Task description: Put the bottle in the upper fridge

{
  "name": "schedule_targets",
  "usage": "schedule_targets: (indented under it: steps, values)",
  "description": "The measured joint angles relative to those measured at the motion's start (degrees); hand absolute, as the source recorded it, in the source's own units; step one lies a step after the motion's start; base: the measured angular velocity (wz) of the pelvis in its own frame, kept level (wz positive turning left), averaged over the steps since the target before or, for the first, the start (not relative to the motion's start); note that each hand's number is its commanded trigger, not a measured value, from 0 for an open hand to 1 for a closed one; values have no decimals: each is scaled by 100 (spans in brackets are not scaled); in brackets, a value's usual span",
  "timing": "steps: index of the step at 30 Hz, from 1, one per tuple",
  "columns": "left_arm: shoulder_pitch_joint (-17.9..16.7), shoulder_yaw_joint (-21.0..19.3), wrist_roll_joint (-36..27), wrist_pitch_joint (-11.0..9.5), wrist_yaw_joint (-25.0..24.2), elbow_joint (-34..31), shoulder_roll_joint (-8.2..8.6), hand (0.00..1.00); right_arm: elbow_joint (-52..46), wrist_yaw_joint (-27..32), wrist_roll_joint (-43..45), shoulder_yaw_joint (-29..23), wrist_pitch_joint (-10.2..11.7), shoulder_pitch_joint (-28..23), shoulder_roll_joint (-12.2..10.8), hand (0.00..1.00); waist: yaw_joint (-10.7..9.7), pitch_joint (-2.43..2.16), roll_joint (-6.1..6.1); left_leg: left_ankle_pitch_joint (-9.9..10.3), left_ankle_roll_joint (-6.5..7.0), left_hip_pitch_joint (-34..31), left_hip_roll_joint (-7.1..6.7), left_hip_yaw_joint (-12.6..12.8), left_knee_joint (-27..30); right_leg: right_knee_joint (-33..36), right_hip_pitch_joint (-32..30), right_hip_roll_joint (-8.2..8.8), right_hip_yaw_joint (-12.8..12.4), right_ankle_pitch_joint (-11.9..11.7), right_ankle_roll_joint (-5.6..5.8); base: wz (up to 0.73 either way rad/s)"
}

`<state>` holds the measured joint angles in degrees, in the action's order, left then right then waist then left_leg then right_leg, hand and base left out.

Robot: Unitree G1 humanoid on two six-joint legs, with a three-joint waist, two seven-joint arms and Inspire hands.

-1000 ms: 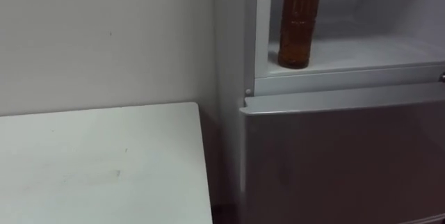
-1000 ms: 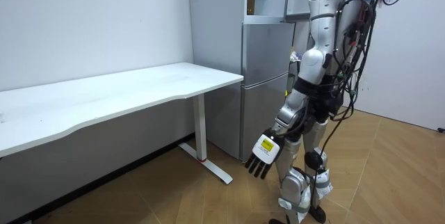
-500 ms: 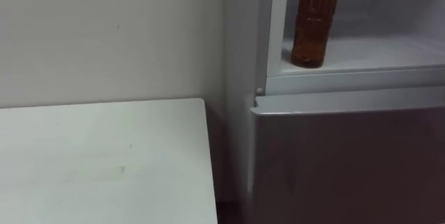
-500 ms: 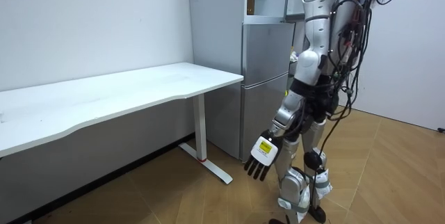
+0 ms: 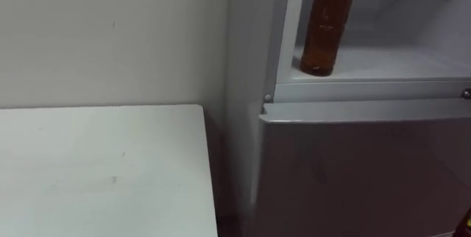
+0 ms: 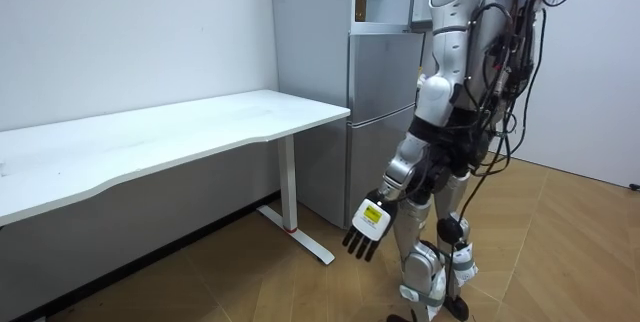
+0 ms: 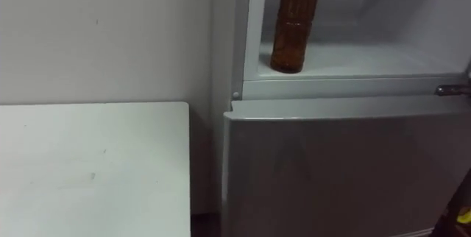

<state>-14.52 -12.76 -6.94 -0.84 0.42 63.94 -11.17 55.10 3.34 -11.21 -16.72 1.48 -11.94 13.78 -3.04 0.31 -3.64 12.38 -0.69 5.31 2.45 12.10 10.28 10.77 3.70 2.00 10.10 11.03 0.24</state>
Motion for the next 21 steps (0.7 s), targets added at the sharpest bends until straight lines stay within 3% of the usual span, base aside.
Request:
schedule_targets:
  steps: [3, 9, 14, 19, 21]
  values:
    - [-27, -136, 63, -3, -2, -14, -28, 0, -306, 268, 41, -141, 37, -26, 154, 0, 7, -25, -10, -1, -1, 79, 3, 56, -56, 18, 10, -8, -52, 0, 0, -15]
    - [-159, -179, 311, -1, -117, -189, -99, 0, -1128, 609, 27, -353, 48, -56, 450, 0, -88, -22, -104, 3, 4, 104, -4, 107, -72, 21, 16, -3, -66, 4, 7, -1]
    - [-179, -185, 385, -1, -117, -205, -107, 0, -1590, 927, 39, -728, 45, -43, 487, 0, -159, -28, -228, 3, 2, 117, -2, 138, -98, 2, 9, -8, -81, 4, 9, -2]
    - [-231, -229, 416, 2, -106, -353, -109, 0, -2418, 1364, 65, -1032, 39, -61, 547, 0, -210, -31, -241, 4, 2, 126, -3, 227, -126, 102, -82, -14, -206, 3, 11, -13]
    - [-228, -232, 418, 2, -105, -355, -130, 0, -2721, 1553, 70, -1152, 54, -40, 667, 0, -292, -34, -239, 4, 2, 130, -5, 246, -127, 106, -75, -13, -207, 4, 11, 0]
